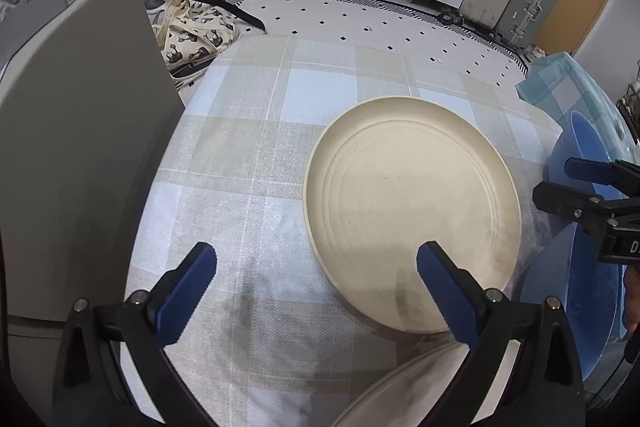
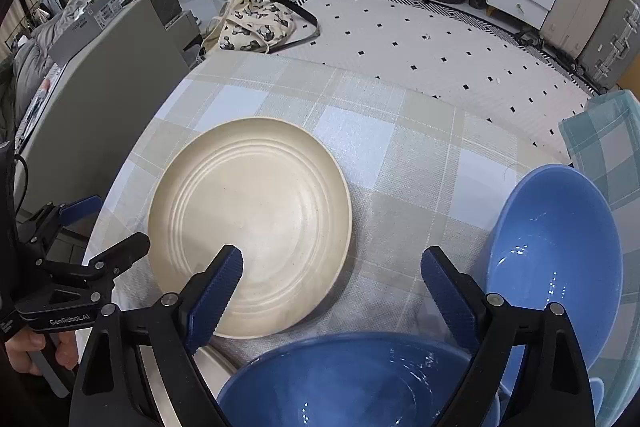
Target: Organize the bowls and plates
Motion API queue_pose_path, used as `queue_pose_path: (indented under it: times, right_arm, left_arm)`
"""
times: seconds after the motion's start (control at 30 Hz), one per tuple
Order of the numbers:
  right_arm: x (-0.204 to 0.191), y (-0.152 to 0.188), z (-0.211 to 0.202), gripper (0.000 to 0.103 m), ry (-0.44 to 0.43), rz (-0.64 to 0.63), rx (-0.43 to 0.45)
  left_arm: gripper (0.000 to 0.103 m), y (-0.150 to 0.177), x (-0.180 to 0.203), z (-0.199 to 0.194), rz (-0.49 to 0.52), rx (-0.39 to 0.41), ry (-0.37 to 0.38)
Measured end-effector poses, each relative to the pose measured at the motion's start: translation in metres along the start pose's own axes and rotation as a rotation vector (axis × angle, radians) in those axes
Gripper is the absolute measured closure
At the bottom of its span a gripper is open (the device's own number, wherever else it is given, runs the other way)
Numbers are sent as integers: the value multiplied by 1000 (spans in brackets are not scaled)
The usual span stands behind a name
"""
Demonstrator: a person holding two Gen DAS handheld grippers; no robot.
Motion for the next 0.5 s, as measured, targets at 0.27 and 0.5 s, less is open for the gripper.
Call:
queue_pose_path:
  times: [0.27, 0.5]
  right_arm:
    - [6, -6, 23, 27, -9, 16, -68]
    - [8, -10, 31, 33, 2, 12, -95]
  left_arm:
    - [11, 2, 1, 10, -10, -32, 5]
    - [15, 2, -1, 19, -28, -53, 9]
Point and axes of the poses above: each gripper's, at about its wrist camera, not at the fingertips, and z roughly the way its jaws point, x to its right, y to its underside, the point moved 1 cm from there along z, roughly the way its jaws point, and after that the axes turned 7 degrees about -y, right-handed, at the moved point
